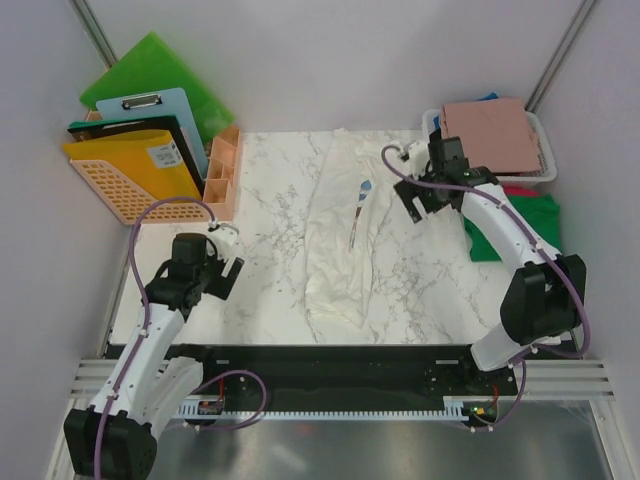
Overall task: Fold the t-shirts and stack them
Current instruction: Fold the tshirt
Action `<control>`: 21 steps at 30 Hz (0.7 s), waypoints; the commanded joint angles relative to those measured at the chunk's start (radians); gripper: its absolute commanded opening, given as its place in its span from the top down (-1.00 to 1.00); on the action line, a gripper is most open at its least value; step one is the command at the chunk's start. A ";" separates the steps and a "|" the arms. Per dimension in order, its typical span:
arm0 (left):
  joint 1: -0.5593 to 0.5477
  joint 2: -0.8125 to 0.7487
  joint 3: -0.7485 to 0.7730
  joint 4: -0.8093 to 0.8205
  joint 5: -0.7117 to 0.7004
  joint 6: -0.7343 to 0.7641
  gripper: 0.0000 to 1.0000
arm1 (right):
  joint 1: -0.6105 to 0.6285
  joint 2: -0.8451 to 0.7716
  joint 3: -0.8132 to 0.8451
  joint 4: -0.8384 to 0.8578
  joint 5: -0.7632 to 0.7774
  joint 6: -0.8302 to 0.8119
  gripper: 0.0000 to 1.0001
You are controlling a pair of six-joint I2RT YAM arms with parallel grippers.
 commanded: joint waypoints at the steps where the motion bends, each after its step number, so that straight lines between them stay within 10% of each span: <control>1: 0.004 -0.008 0.003 0.003 0.023 0.029 -1.00 | 0.022 -0.036 -0.139 -0.265 -0.255 -0.173 -0.90; 10: 0.004 0.012 0.007 0.008 0.031 0.026 -1.00 | 0.097 -0.326 -0.372 -0.330 -0.281 -0.312 -0.92; 21: 0.004 0.029 0.010 0.009 0.031 0.021 -1.00 | 0.472 -0.225 -0.341 -0.210 -0.269 -0.137 -0.65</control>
